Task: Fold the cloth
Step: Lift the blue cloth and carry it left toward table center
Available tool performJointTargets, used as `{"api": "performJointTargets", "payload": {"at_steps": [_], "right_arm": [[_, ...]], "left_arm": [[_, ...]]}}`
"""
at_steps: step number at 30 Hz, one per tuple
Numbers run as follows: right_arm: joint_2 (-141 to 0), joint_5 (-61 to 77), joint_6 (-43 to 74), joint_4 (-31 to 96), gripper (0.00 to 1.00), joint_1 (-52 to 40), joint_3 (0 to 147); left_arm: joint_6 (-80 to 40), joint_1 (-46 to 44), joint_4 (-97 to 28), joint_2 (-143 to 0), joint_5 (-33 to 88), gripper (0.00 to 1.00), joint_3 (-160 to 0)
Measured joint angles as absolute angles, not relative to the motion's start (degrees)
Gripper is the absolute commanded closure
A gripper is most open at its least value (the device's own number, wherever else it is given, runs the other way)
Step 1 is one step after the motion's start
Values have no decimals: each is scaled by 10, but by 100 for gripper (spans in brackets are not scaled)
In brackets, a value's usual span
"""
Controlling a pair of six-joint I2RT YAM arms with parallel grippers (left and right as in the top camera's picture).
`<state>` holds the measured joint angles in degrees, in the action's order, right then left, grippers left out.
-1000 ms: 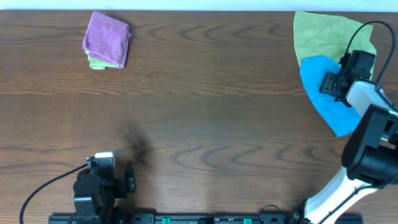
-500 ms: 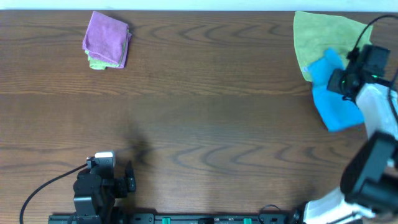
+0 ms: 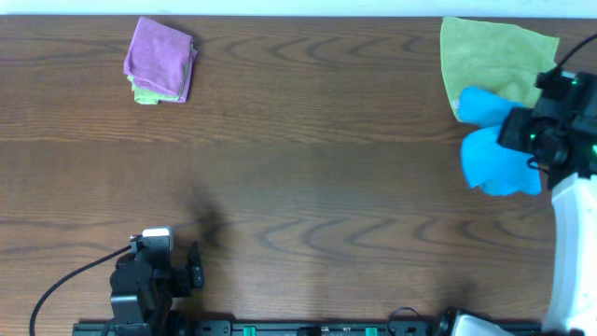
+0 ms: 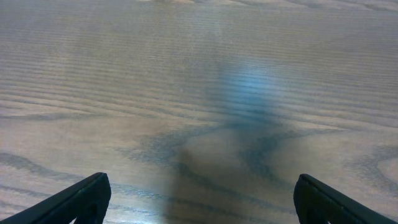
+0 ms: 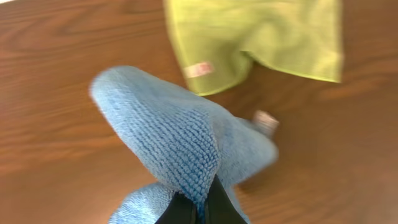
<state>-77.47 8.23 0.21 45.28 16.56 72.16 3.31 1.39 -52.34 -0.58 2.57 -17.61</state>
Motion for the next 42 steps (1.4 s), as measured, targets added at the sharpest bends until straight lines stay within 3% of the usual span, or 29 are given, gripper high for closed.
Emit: {"api": "performJointTargets", "payload": {"at_steps": [7, 25, 33, 42], "right_arm": [[-753, 140, 2, 486, 99, 56, 722], [-755, 200, 35, 475, 99, -337, 722], [-817, 241, 39, 472, 99, -382, 722], [-976, 222, 10, 361, 99, -341, 722]], "left_arm": [[33, 14, -523, -6, 26, 5, -176], [33, 14, -523, -6, 26, 5, -176], [33, 14, -523, -6, 26, 5, -176], [33, 14, -523, -6, 26, 5, -176]]}}
